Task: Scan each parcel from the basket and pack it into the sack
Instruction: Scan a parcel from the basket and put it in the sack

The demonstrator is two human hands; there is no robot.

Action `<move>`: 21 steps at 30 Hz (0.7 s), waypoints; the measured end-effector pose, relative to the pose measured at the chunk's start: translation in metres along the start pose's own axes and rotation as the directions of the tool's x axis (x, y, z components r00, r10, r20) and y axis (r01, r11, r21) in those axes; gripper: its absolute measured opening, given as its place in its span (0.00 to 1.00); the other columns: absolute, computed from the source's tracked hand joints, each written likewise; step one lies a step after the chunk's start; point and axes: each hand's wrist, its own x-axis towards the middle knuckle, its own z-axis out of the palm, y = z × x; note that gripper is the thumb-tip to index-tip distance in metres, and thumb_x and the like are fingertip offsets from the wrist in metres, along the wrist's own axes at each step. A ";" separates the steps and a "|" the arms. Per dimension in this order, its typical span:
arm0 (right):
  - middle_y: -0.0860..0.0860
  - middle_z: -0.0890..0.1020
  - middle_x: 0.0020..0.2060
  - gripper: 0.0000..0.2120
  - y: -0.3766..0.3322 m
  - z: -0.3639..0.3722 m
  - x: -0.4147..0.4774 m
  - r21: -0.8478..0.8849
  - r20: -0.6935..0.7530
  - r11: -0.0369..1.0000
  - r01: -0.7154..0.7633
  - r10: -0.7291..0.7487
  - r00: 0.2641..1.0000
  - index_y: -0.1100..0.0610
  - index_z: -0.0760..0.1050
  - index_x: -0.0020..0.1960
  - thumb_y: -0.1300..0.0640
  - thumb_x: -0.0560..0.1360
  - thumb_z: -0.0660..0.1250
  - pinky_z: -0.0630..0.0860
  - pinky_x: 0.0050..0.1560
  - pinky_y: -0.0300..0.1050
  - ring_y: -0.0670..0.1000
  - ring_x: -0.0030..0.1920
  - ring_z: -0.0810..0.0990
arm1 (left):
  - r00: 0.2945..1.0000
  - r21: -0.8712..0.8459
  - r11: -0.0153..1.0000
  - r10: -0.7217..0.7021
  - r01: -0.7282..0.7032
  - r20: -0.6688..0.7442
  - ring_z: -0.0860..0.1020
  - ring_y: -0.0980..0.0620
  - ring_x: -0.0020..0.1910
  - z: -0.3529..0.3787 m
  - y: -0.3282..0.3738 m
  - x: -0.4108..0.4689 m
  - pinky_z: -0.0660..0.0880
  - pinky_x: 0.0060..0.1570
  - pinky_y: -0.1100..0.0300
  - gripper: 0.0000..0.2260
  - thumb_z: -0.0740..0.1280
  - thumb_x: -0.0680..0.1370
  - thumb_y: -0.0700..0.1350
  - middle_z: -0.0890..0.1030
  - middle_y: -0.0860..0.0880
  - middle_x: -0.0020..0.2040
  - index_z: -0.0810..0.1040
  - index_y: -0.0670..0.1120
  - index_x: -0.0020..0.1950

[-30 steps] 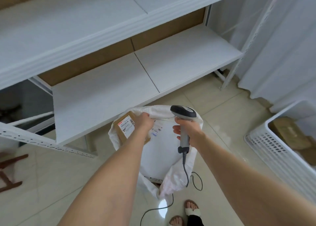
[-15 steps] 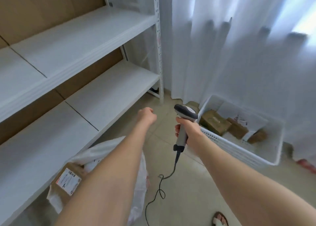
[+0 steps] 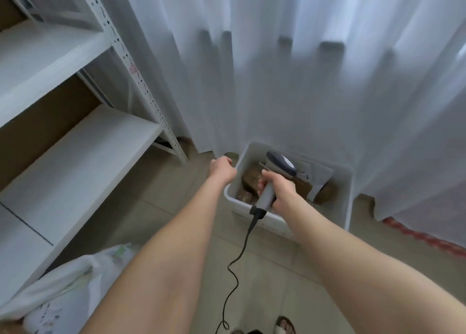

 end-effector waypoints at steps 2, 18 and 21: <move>0.54 0.79 0.32 0.07 -0.021 -0.015 0.024 0.030 -0.022 0.999 -0.023 0.024 0.999 0.62 0.77 0.51 0.62 0.74 0.71 0.77 0.36 0.45 0.50 0.32 0.77 | 1.000 0.017 1.000 0.011 -0.011 0.026 0.71 0.45 0.65 0.017 0.023 0.020 0.67 0.66 0.55 0.17 0.64 0.77 0.42 0.70 0.42 0.68 0.73 0.45 0.67; 0.56 0.79 0.35 0.12 -0.112 -0.145 0.298 0.188 -0.314 0.981 -0.042 0.101 0.944 0.64 0.76 0.57 0.63 0.74 0.71 0.78 0.43 0.48 0.50 0.33 0.77 | 0.938 0.146 0.984 0.046 -0.101 0.343 0.71 0.42 0.65 0.245 0.144 0.248 0.69 0.66 0.51 0.19 0.64 0.78 0.43 0.69 0.41 0.68 0.71 0.45 0.69; 0.56 0.78 0.35 0.13 -0.102 -0.178 0.353 0.216 -0.311 0.974 -0.068 0.134 0.941 0.63 0.75 0.58 0.61 0.75 0.70 0.77 0.39 0.48 0.51 0.34 0.76 | 0.921 0.178 0.975 0.052 -0.130 0.385 0.71 0.42 0.65 0.309 0.140 0.279 0.69 0.65 0.53 0.19 0.63 0.78 0.43 0.69 0.41 0.69 0.70 0.44 0.69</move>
